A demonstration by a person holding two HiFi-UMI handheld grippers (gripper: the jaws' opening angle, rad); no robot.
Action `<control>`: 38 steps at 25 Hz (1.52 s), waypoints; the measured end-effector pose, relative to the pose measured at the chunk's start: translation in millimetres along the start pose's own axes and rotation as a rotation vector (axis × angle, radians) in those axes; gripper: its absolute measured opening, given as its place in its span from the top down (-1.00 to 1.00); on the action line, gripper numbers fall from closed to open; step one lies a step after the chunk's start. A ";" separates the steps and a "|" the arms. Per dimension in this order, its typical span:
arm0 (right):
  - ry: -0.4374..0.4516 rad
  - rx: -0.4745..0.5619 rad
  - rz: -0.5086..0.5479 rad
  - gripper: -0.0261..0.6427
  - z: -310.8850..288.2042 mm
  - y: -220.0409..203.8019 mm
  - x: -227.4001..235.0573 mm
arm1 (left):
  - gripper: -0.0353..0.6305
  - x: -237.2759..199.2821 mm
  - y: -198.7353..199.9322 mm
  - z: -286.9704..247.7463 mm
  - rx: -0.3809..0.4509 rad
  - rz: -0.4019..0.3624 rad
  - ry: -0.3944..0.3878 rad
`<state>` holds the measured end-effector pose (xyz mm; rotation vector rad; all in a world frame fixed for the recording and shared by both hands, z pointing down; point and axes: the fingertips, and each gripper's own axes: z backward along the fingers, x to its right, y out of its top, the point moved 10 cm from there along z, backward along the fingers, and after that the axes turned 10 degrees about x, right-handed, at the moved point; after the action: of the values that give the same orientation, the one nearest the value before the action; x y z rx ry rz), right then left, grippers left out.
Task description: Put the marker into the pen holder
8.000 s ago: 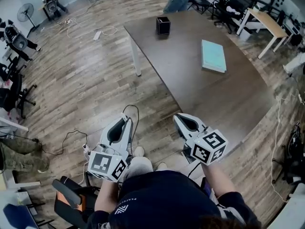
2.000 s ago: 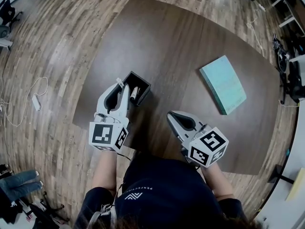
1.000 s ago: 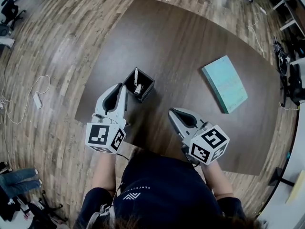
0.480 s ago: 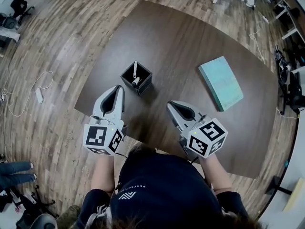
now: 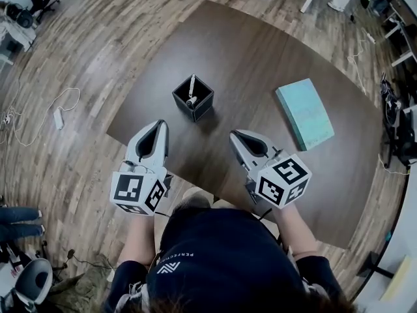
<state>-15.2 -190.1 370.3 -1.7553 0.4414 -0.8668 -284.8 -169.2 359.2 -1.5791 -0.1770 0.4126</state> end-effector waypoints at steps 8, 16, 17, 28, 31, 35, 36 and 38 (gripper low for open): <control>0.017 -0.001 0.033 0.92 1.6 -0.6 -4.5 | 0.87 8.5 -4.2 19.3 -0.029 -0.006 0.014; 0.039 -0.006 0.053 0.92 6.3 -3.3 -11.4 | 0.87 18.8 -9.3 29.7 -0.048 -0.004 0.014; 0.041 -0.007 0.056 0.92 7.2 -3.6 -11.9 | 0.87 20.4 -9.3 30.8 -0.047 -0.004 0.014; 0.065 0.002 0.065 0.92 16.4 -4.8 -12.1 | 0.88 34.9 -12.4 44.3 -0.065 0.003 0.082; 0.071 0.009 0.067 0.92 20.3 -4.5 -11.1 | 0.88 42.2 -12.4 46.9 -0.066 0.000 0.087; 0.082 0.015 0.069 0.92 26.3 -3.0 -12.5 | 0.88 52.6 -10.5 51.7 -0.065 -0.010 0.098; 0.084 0.016 0.071 0.92 28.2 -2.8 -12.9 | 0.88 55.2 -10.2 53.0 -0.066 -0.011 0.099; 0.086 0.017 0.074 0.92 32.4 -3.0 -13.2 | 0.87 60.4 -10.3 55.3 -0.066 -0.014 0.099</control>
<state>-0.5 -159.0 363.5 -1.6803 0.5509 -0.8931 -248.0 -95.4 360.1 -1.6582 -0.1264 0.3197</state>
